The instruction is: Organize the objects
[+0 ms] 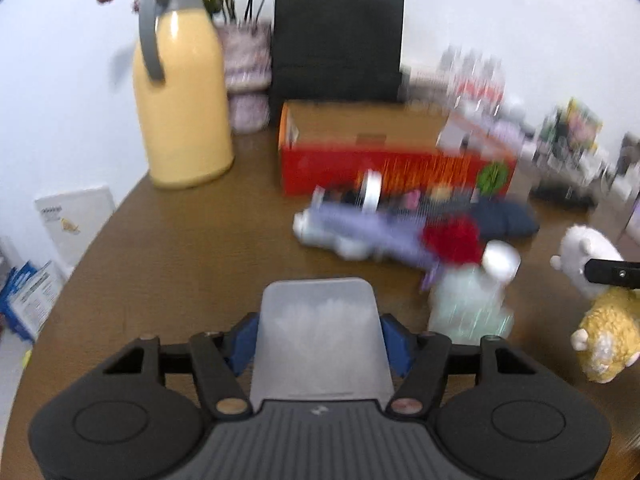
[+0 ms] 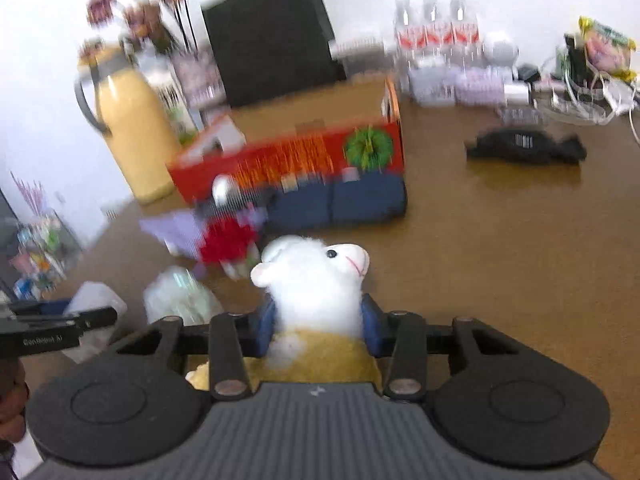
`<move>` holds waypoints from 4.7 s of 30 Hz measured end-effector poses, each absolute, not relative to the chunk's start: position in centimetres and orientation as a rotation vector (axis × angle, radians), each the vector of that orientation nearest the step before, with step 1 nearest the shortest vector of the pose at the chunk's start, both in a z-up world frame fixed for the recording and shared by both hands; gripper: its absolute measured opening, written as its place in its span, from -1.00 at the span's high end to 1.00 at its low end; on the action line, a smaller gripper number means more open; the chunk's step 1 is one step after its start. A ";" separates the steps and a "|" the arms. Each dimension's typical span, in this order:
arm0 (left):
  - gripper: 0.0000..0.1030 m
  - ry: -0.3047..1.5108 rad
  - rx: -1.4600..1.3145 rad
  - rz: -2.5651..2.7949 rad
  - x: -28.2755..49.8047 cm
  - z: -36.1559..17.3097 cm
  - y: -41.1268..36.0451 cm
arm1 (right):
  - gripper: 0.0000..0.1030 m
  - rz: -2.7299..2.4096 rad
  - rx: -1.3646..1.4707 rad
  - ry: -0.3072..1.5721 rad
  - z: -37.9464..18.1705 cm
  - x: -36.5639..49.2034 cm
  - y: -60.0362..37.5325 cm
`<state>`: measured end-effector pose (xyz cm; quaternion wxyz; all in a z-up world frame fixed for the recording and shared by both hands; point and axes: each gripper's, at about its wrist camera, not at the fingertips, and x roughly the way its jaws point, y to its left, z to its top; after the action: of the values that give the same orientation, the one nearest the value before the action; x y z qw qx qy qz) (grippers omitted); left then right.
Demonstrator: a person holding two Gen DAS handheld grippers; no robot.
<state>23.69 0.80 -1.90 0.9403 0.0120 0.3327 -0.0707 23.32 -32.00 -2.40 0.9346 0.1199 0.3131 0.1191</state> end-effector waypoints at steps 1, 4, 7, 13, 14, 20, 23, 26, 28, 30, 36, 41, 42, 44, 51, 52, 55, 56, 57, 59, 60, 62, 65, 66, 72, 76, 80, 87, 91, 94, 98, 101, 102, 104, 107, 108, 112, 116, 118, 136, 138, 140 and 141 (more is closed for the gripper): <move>-0.23 0.650 0.009 -0.161 24.5 -0.5 1.0 | 0.17 0.252 0.242 0.601 -0.9 23.9 -32.2; -0.23 0.556 0.014 -0.207 28.5 3.6 0.5 | 0.16 0.285 0.173 0.503 3.3 27.1 -32.3; -0.23 0.503 0.079 -0.202 34.2 6.2 -1.3 | 0.16 0.279 0.116 0.455 7.0 32.7 -31.8; -0.23 0.631 0.025 -0.163 47.9 6.7 -4.1 | 0.14 0.192 0.070 0.572 8.0 46.7 -29.7; -0.23 0.660 0.038 -0.137 49.9 5.9 -4.7 | 0.14 0.165 0.074 0.607 7.1 48.8 -29.5; -0.23 0.755 0.146 -0.068 55.0 0.4 -6.8 | 0.12 0.006 0.089 0.795 0.2 55.6 -28.1; -0.23 0.807 0.190 -0.065 54.9 -1.6 -6.3 | 0.08 -0.044 0.022 0.856 -2.4 56.1 -27.3; -0.24 0.871 0.219 -0.067 54.1 -3.0 -6.5 | 0.03 -0.053 -0.072 0.862 -4.2 55.7 -26.1; -0.24 0.862 0.284 -0.043 52.7 -3.6 -7.2 | -0.09 -0.061 -0.130 0.853 -4.4 54.8 -25.4; -0.25 0.887 0.266 -0.041 52.3 -3.3 -7.1 | -0.27 -0.032 -0.125 0.846 -3.7 54.1 -25.3; -0.41 0.863 0.172 -0.031 50.3 1.4 -4.8 | -0.85 0.039 -0.020 0.769 2.7 50.4 -26.5; -0.52 0.742 0.157 -0.044 45.5 6.4 -3.4 | -1.00 0.078 -0.017 0.683 6.9 46.2 -27.2; -0.54 0.715 0.136 -0.051 43.9 7.0 -2.9 | -1.00 0.087 -0.015 0.667 7.2 44.8 -27.5; -0.56 0.669 0.097 -0.083 40.3 7.6 -1.9 | -1.00 0.115 -0.015 0.619 7.2 41.0 -27.6; -0.77 0.539 0.015 -0.257 21.9 3.6 0.1 | -1.00 0.239 -0.048 0.441 1.7 22.8 -28.8; -0.78 0.526 0.051 -0.264 19.6 2.7 0.1 | -1.00 0.222 -0.055 0.433 0.5 20.2 -29.2; -0.78 0.560 0.087 -0.227 14.6 0.7 1.1 | -1.00 0.180 -0.078 0.453 -1.4 14.5 -30.7; -0.78 0.571 0.089 -0.219 13.5 0.4 1.5 | -1.00 0.172 -0.094 0.453 -1.4 12.8 -31.3; -0.78 0.567 0.092 -0.208 12.2 0.5 2.0 | -1.00 0.157 -0.098 0.450 -1.2 11.3 -31.8; -0.78 0.547 0.084 -0.179 10.7 1.3 2.8 | -1.00 0.153 -0.099 0.441 -0.2 9.0 -32.8; -0.78 0.536 0.084 -0.171 10.3 1.8 3.2 | -1.00 0.160 -0.107 0.436 0.4 8.2 -33.1; -0.80 0.503 0.095 -0.169 9.8 2.9 3.7 | -1.00 0.135 -0.159 0.453 1.7 7.4 -33.4; -0.99 0.440 0.113 -0.216 9.5 3.5 3.2 | -1.00 0.177 -0.261 0.433 2.6 6.8 -33.4; -1.00 0.423 0.099 -0.254 10.0 3.1 2.6 | -1.00 0.198 -0.270 0.426 2.5 7.2 -33.4; -0.73 0.516 0.105 -0.415 16.9 -2.5 -3.8 | -0.95 0.224 -0.144 0.451 -1.6 14.2 -31.8; -0.59 0.560 0.159 -0.423 20.6 -4.4 -6.3 | -0.52 0.281 -0.091 0.490 -3.1 19.6 -29.6; -0.56 0.561 0.144 -0.436 23.3 -5.6 -6.5 | -0.51 0.386 -0.032 0.509 -3.9 23.9 -27.8; 0.16 0.630 0.104 -0.391 24.8 -6.0 -5.0 | 0.02 0.466 0.054 0.587 -6.1 30.0 -24.3; 0.19 0.628 0.087 -0.345 23.8 -5.2 -3.8 | 0.41 0.470 0.137 0.607 -6.3 30.3 -24.6; 0.20 0.613 0.074 -0.326 22.2 -4.1 -3.1 | 0.50 0.461 0.123 0.593 -5.3 28.2 -25.1; 0.20 0.581 0.085 -0.307 18.4 -2.5 -2.1 | 0.53 0.410 0.042 0.524 -3.4 22.2 -26.1; 0.20 0.569 0.080 -0.314 15.5 -1.9 -1.8 | 0.53 0.407 0.127 0.483 -2.4 17.4 -28.3; 0.20 0.568 0.082 -0.318 14.8 -1.9 -1.9 | 0.53 0.403 0.152 0.470 -2.4 16.4 -28.9; 0.20 0.572 0.092 -0.328 13.8 -2.3 -2.3 | 0.53 0.369 0.201 0.487 -3.0 15.1 -30.3; 0.20 0.601 0.111 -0.317 13.4 -2.9 -3.3 | 0.53 0.360 0.299 0.531 -3.9 14.7 -31.8; 0.20 0.595 0.118 -0.323 13.1 -3.0 -3.5 | 0.53 0.373 0.323 0.531 -4.0 14.4 -32.2; 0.17 0.588 0.129 -0.332 12.7 -3.3 -4.1 | 0.53 0.398 0.398 0.524 -4.3 13.6 -33.4; -0.01 0.607 0.155 -0.289 13.3 -4.8 -4.8 | 0.52 0.418 0.540 0.591 -6.0 14.5 -34.6; -0.17 0.604 0.170 -0.300 13.3 -5.1 -4.9 | 0.53 0.447 0.622 0.603 -6.7 15.0 -35.1; 0.25 0.560 0.293 -0.580 16.9 -6.4 -10.6 | 0.53 0.504 0.460 0.658 -4.1 18.4 -29.6; 0.26 0.572 0.273 -0.590 17.5 -6.6 -10.1 | 0.55 0.491 0.456 0.657 -4.2 18.7 -29.4; 0.26 0.574 0.296 -0.576 17.6 -6.9 -10.0 | 0.71 0.444 0.431 0.639 -4.4 19.0 -29.2; 0.26 0.575 0.306 -0.573 17.6 -7.0 -10.0 | 0.77 0.403 0.389 0.623 -4.3 19.0 -28.9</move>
<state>17.61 -10.00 -7.05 0.9073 0.1483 0.2788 -0.2776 18.96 -28.94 -4.33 0.9134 0.1890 0.3025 0.1959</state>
